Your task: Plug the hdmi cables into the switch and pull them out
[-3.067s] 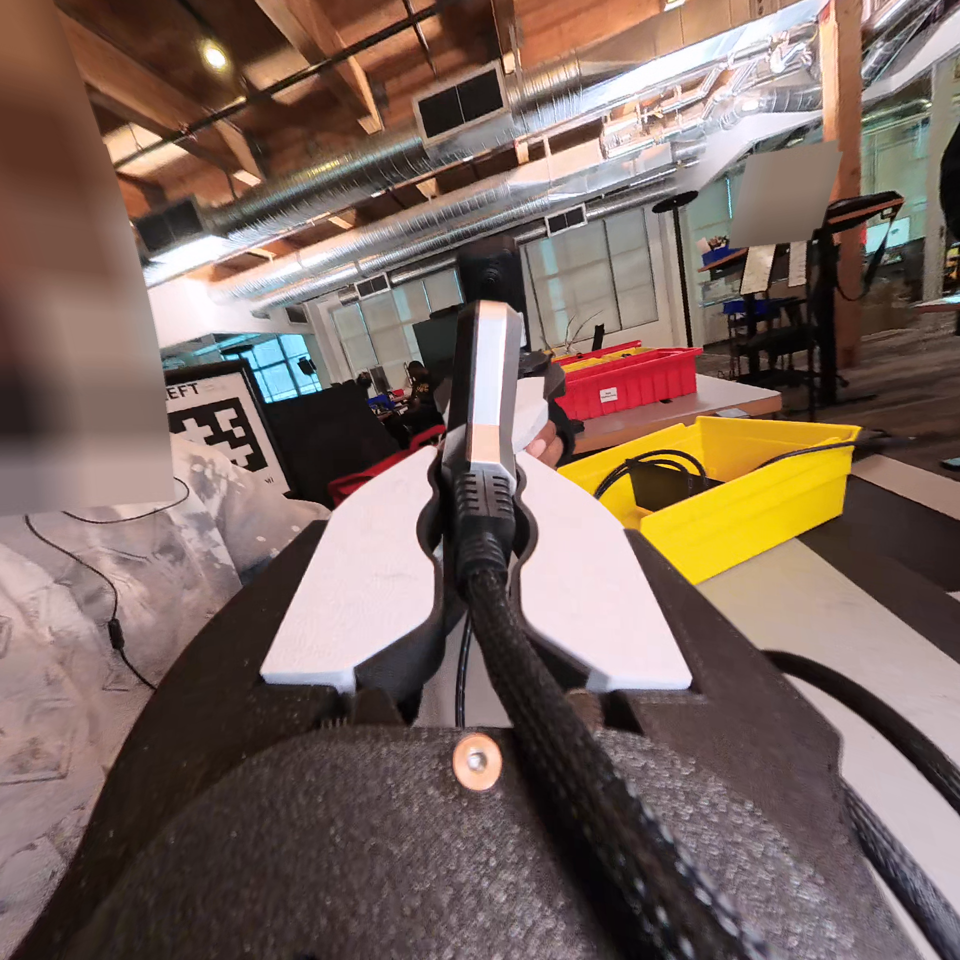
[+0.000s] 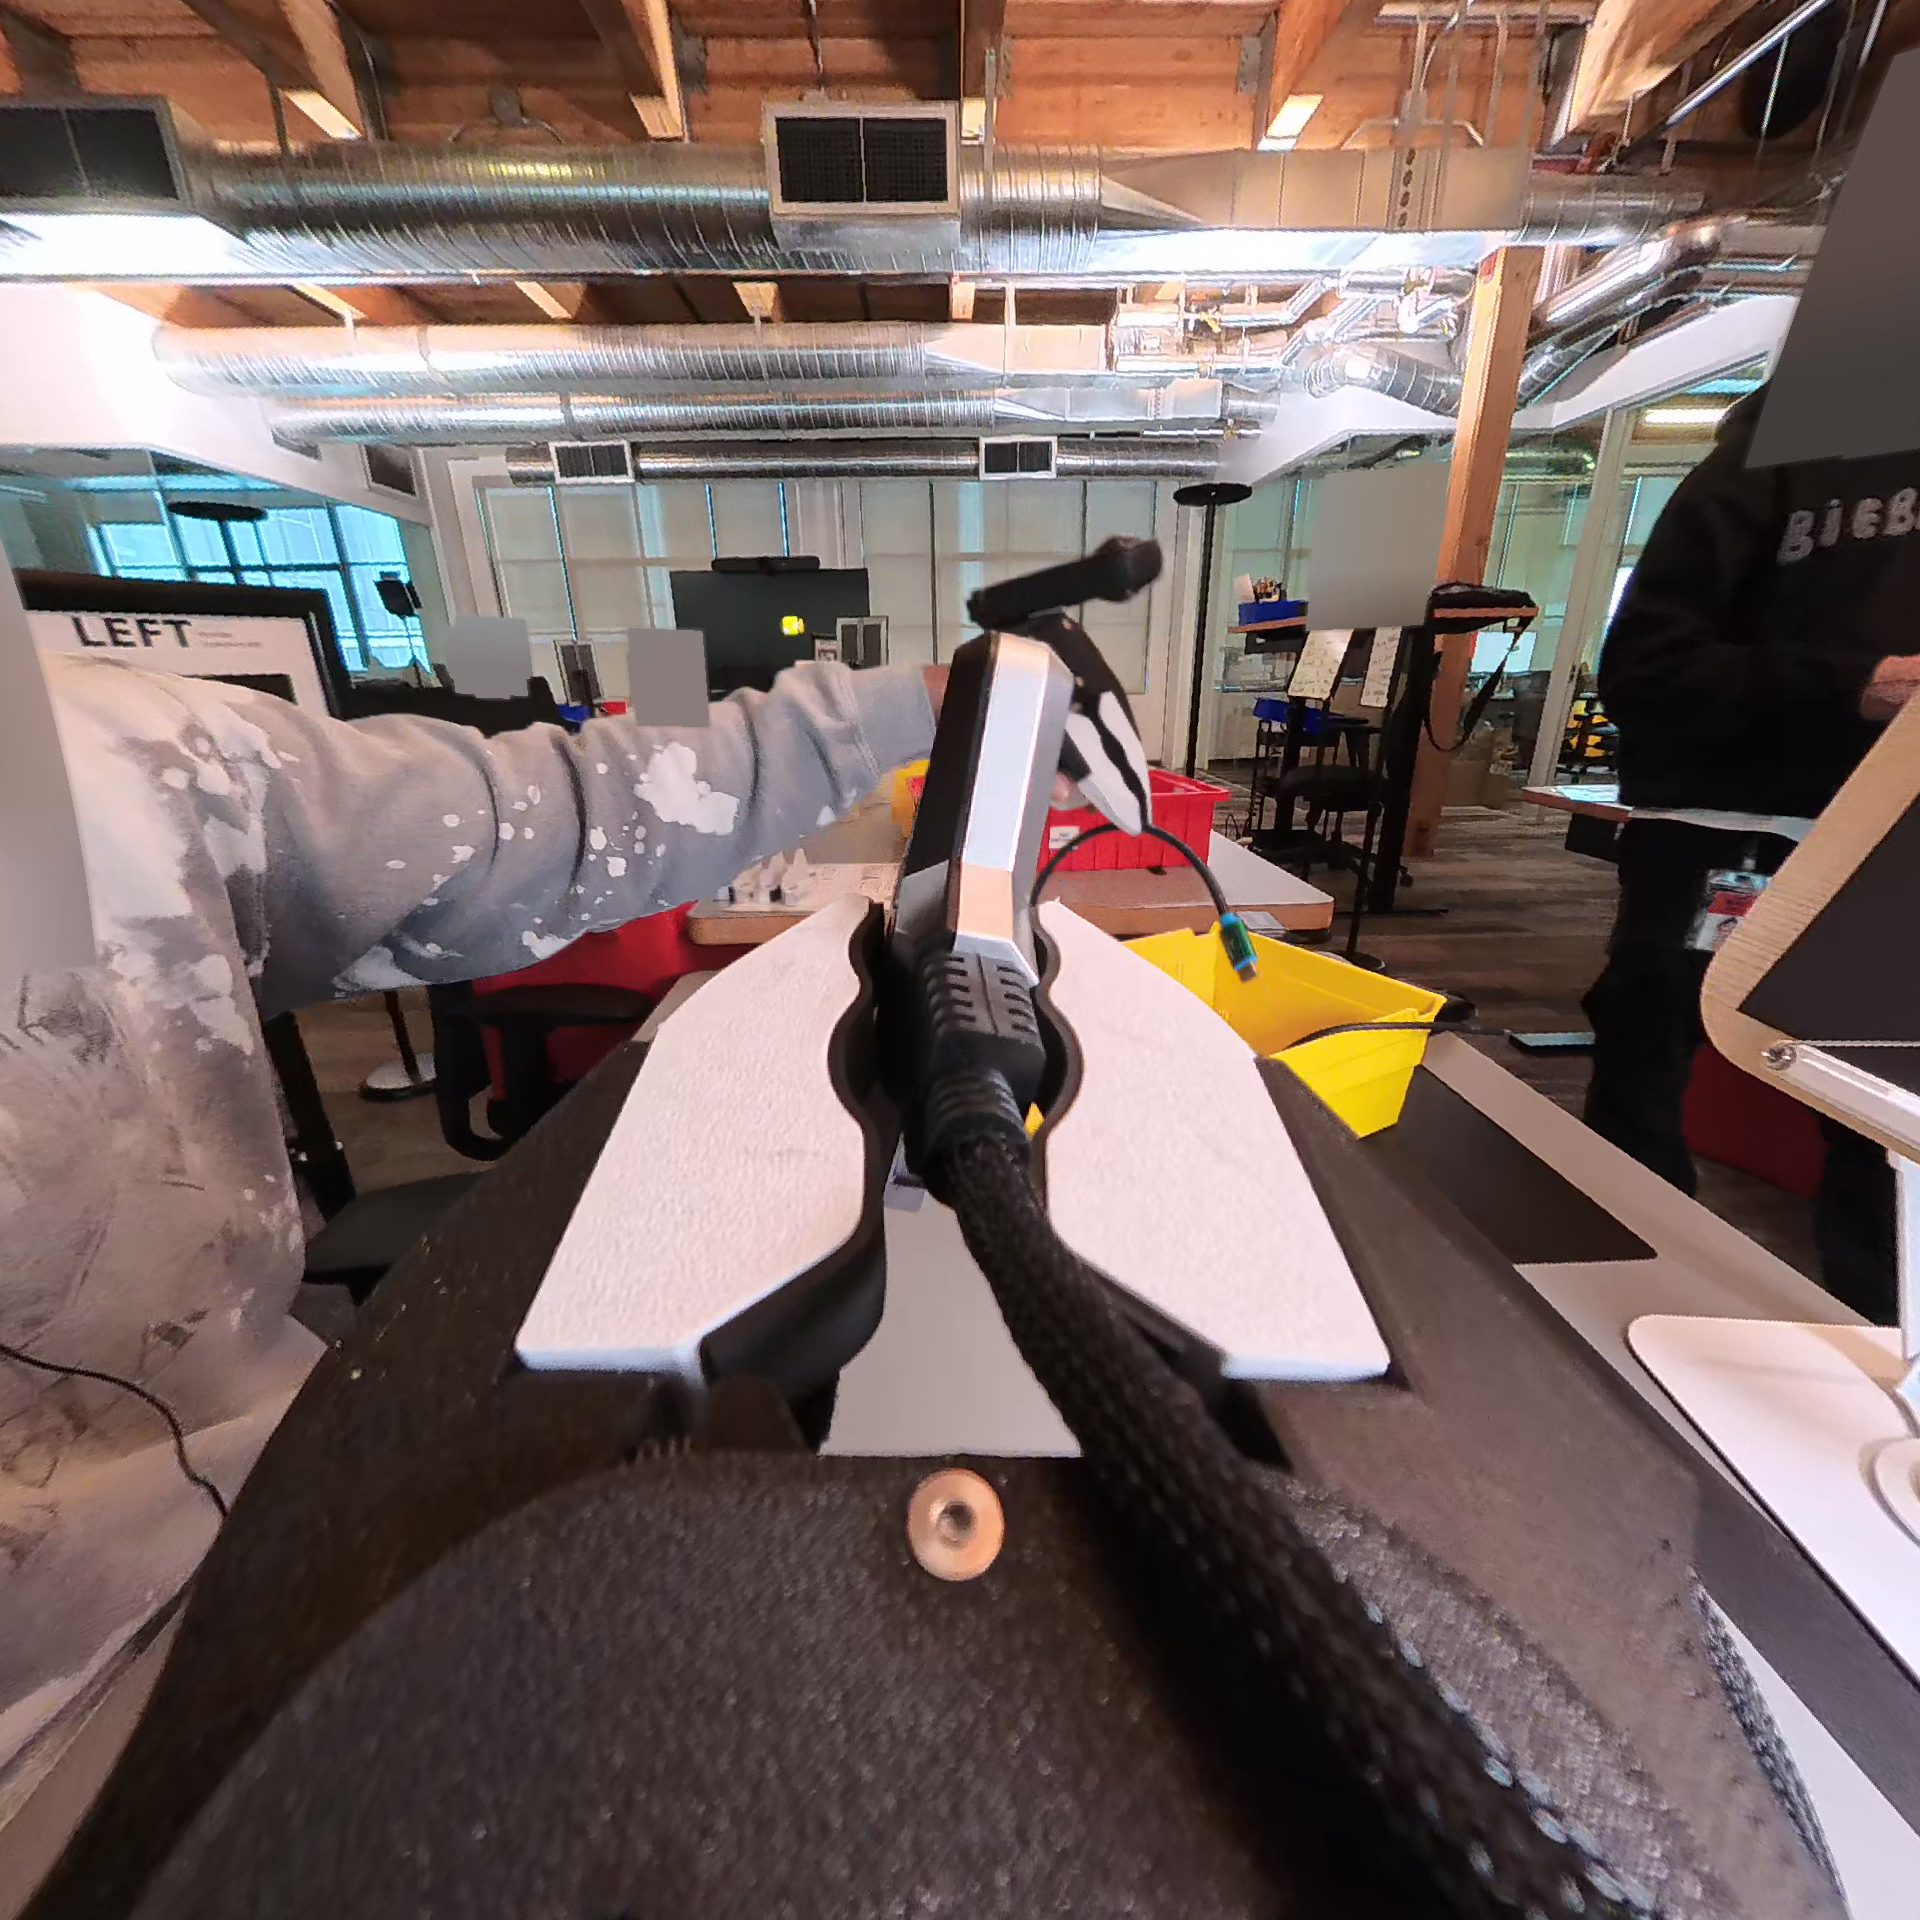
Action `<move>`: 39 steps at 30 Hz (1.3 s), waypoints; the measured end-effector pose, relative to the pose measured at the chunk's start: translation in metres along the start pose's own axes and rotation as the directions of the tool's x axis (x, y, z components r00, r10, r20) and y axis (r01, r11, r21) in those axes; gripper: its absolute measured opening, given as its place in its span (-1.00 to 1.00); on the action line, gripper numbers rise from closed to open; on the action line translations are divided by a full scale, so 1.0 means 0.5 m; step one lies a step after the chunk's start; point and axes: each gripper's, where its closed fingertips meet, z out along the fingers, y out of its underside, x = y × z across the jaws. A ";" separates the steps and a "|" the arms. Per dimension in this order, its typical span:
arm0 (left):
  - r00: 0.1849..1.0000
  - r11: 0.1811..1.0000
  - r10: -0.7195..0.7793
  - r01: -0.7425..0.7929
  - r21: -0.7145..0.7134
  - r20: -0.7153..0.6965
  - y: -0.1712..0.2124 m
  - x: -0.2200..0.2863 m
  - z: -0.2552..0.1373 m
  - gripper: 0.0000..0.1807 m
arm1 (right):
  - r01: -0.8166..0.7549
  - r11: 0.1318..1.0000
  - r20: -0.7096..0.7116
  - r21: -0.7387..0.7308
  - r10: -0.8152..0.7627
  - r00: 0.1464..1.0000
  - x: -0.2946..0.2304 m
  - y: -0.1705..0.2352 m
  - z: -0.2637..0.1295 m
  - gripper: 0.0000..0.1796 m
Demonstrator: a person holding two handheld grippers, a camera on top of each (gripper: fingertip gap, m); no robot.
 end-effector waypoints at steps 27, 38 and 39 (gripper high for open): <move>0.550 0.495 0.283 0.618 0.611 -0.786 -0.384 0.512 -0.163 -0.93 | -0.050 0.978 -0.004 0.201 0.052 0.999 0.040 -0.013 -0.050 -0.74; 0.410 0.563 0.114 0.724 0.399 -0.905 -0.334 0.489 -0.053 -0.93 | -0.131 0.987 0.179 0.088 0.114 0.977 -0.003 0.006 -0.084 -0.74; 0.406 0.570 0.049 0.739 0.359 -0.913 -0.331 0.488 -0.021 -0.93 | -0.143 0.987 0.208 0.066 0.127 0.970 -0.013 0.005 -0.090 -0.74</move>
